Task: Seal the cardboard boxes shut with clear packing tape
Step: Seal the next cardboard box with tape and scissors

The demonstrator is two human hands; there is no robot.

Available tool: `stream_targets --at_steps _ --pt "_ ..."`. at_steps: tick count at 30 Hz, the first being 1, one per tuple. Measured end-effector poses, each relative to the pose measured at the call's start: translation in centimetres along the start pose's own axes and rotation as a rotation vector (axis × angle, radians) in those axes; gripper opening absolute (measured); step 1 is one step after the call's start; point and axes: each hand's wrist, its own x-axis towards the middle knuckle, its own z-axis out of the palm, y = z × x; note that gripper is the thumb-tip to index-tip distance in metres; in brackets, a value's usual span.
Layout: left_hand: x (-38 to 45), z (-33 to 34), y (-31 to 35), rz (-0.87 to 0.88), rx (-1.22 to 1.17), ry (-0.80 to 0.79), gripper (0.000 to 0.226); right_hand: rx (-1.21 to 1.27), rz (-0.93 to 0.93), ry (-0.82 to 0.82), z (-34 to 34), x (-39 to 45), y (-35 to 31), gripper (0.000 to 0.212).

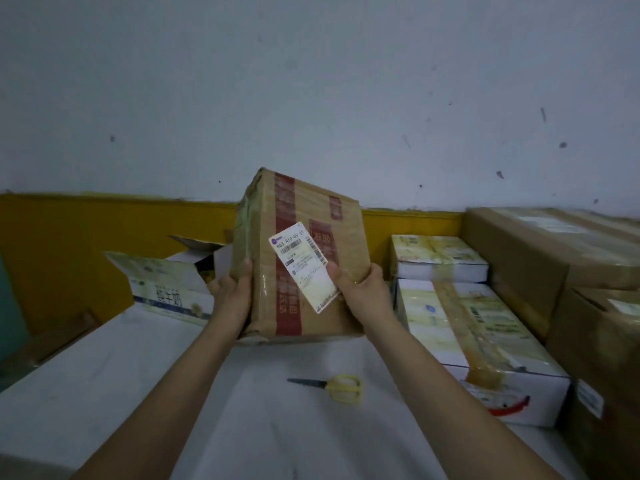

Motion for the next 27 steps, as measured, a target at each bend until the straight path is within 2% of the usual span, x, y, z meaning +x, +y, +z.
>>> stream_targets --at_steps 1,3,5,6,10,12,14,16,19,23,24,25,27 --pt "-0.2 0.7 0.7 -0.001 -0.084 0.007 0.080 -0.037 -0.035 0.010 -0.9 0.2 -0.8 0.088" --pt "0.6 1.9 0.5 0.034 -0.290 -0.023 0.105 -0.092 -0.098 0.030 -2.9 0.7 -2.2 0.079" --pt "2.9 2.8 -1.4 0.057 -0.351 -0.074 0.127 -0.138 -0.128 0.056 -4.5 1.0 -3.4 0.077" --pt "2.2 2.7 -1.0 0.060 -0.368 -0.149 0.129 -0.144 -0.132 0.064 -5.0 1.2 -3.6 0.077" --pt "-2.0 1.3 1.4 0.145 -0.321 -0.462 0.098 -0.073 -0.078 0.048 -5.9 1.1 -3.0 0.082" --pt "-0.8 1.1 1.2 0.225 -0.232 -0.495 0.083 -0.036 -0.031 0.038 -5.6 0.7 -2.2 0.085" --pt "0.6 0.9 1.1 0.265 -0.146 -0.496 0.081 -0.015 -0.007 0.041 -5.0 0.3 -1.5 0.084" --pt "1.6 1.0 1.8 0.248 -0.025 -0.404 0.088 -0.004 0.026 0.027 -4.1 0.1 -1.0 0.085" --pt "-0.3 -0.2 4.5 0.290 0.204 -0.350 0.091 0.098 0.175 -0.074 -2.5 -0.1 -0.6 0.090" --pt "0.8 -1.9 6.9 0.332 0.173 -0.382 0.059 0.294 0.283 -0.248 -0.1 1.1 2.4 0.107" --pt "1.4 -1.8 7.0 0.312 0.126 -0.391 0.053 0.330 0.261 -0.271 0.6 1.8 3.3 0.097" --pt "2.0 -1.3 7.0 0.289 0.089 -0.390 0.051 0.370 0.238 -0.273 1.1 1.5 3.2 0.079" --pt "2.5 0.6 6.0 0.265 0.113 -0.422 0.051 0.405 0.239 -0.204 1.0 -0.1 1.3 0.047"
